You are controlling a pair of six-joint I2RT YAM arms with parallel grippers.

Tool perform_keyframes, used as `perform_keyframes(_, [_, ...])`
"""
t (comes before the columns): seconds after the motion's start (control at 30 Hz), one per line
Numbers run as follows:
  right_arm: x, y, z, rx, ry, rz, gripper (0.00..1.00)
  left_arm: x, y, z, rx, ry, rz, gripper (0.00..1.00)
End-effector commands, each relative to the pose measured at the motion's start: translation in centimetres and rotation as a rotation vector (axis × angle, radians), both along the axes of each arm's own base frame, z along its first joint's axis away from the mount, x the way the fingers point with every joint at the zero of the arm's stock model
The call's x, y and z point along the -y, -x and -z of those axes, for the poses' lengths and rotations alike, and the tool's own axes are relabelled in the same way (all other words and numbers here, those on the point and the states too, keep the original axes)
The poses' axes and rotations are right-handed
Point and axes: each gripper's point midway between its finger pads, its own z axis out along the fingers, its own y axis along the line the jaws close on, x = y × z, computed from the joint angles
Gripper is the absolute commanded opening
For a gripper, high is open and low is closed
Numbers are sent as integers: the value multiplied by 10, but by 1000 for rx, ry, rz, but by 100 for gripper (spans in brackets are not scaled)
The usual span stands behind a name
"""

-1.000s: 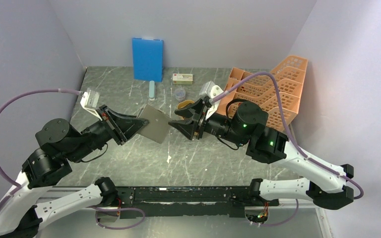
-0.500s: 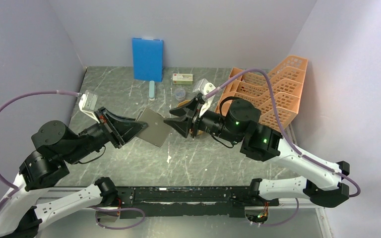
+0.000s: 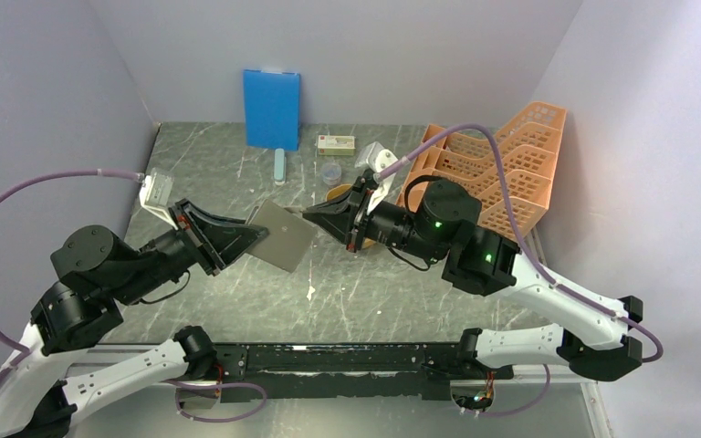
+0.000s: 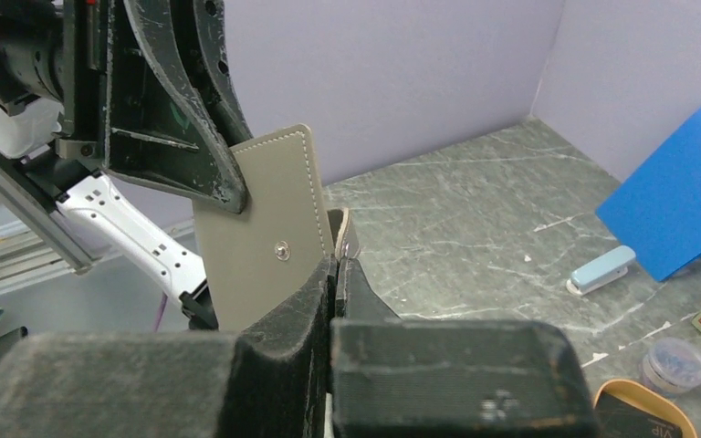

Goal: Put the credit cards into the card holder
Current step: Close the card holder.

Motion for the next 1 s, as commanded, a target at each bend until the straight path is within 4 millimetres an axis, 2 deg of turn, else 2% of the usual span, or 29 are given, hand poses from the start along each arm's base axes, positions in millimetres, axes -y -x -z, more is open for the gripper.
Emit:
perform_keyframes(0.0, [6,5,-21,24,-32,-22,0,-4,2,-4,13,7,-4,5])
perform_keyframes(0.13, [2,9,-15,41,30,-57,0,-5,-4,0,-17,-10,-37,5])
perform_keyframes(0.43, [-4,-5,5,94,145,-1,0,-2,-20,0,-84,-15,-104,5])
perform_keyframes(0.6, [-10,-6,16,96,165,2,0,5,-22,-2,-101,-3,-94,5])
perform_keyframes(0.97, [-22,-4,43,111,259,2,0,5,-24,-6,-107,31,-101,5])
